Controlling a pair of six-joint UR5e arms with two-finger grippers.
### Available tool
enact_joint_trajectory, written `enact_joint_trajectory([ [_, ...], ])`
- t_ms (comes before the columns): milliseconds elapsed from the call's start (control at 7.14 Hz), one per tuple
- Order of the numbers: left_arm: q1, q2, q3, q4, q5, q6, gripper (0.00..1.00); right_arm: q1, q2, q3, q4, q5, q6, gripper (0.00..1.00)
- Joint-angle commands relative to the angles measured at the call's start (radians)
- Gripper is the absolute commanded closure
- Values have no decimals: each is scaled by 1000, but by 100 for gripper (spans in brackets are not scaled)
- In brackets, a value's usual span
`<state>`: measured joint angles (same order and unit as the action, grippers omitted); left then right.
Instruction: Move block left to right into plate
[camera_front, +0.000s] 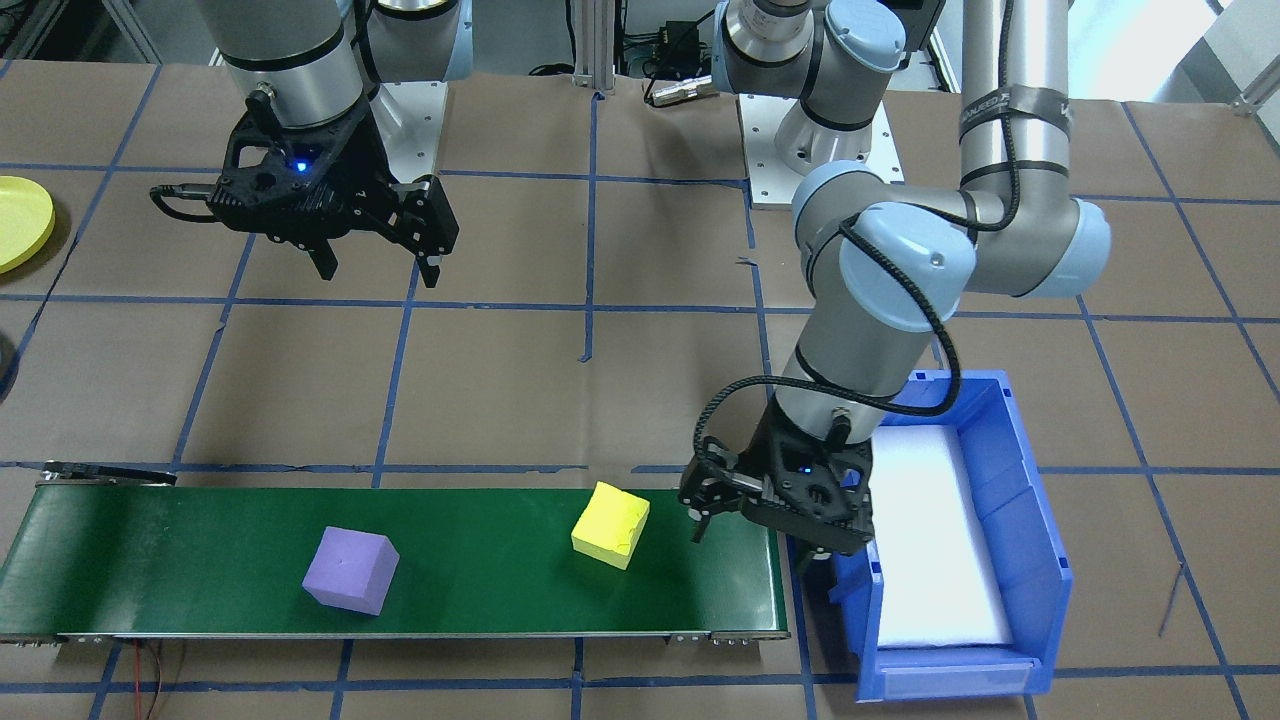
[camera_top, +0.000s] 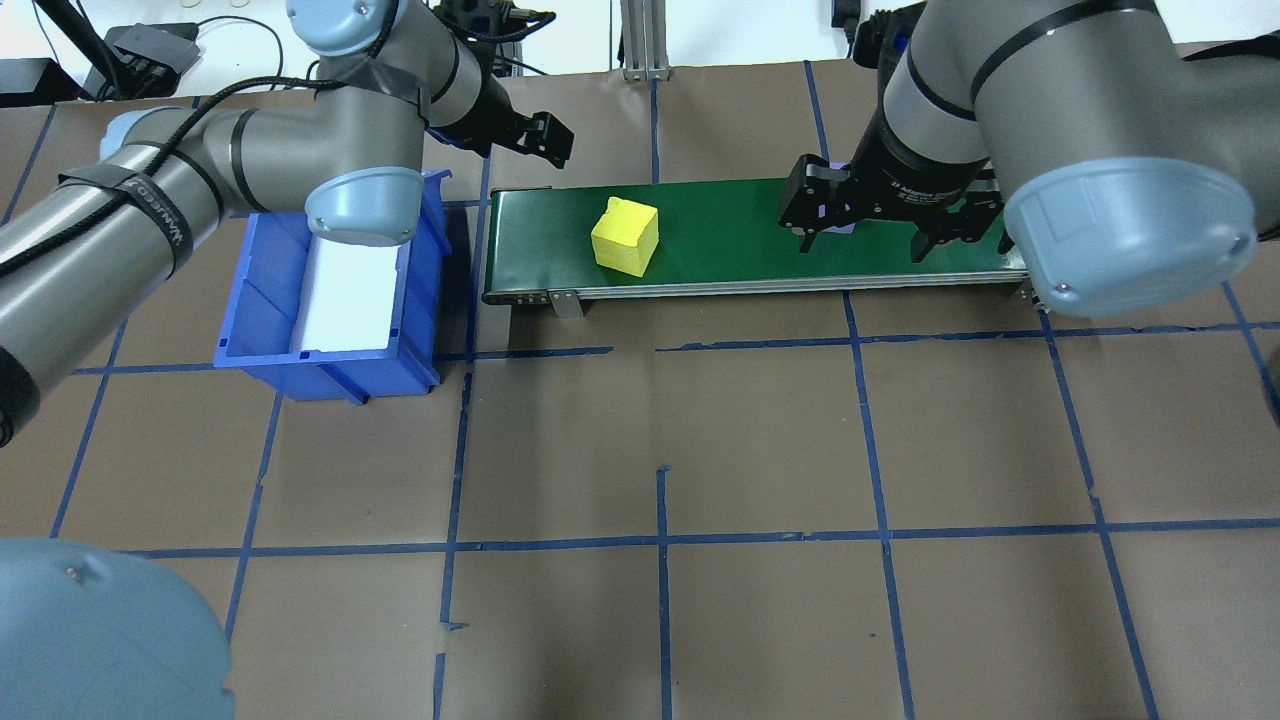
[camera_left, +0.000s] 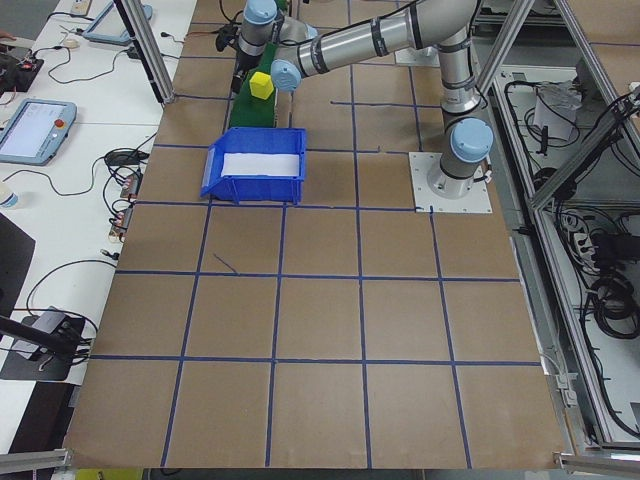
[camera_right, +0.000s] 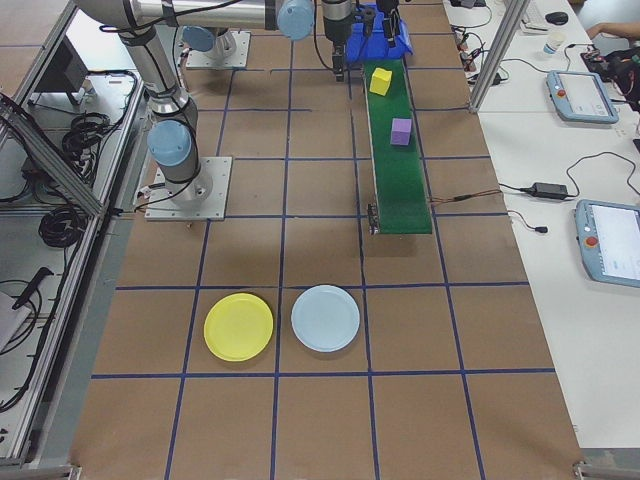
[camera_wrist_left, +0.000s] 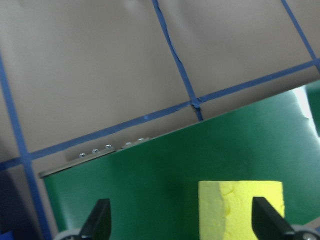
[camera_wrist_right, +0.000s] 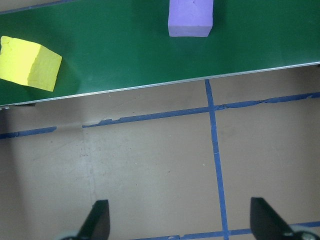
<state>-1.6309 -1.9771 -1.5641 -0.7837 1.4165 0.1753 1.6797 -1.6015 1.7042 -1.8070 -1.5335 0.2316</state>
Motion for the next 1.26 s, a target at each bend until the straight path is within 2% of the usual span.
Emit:
enact_joint_trajectory([
  [0,116,68,3,-81,27,0,0,0,0,0,0,0,0,0],
  [280,176,170,0,-251,38,-2,0,0,0,0,0,0,0,0],
  [420,204,200,-8,-320,97,1,0,0,0,0,0,0,0,0],
  [560,224,210,-14,-322,123,22,48,0,0,0,0,1,-2,0],
  [700,224,230,-10,-369,136,20,90,0,0,0,0,1,0,0],
  [840,226,271,-2,-431,137,17,95,0,0,0,0,1,0,0],
  [980,226,315,1,-490,139,18,95,0,0,0,0,1,0,0],
  [1120,221,343,4,-538,177,23,95,0,0,2,0,0,-2,0],
])
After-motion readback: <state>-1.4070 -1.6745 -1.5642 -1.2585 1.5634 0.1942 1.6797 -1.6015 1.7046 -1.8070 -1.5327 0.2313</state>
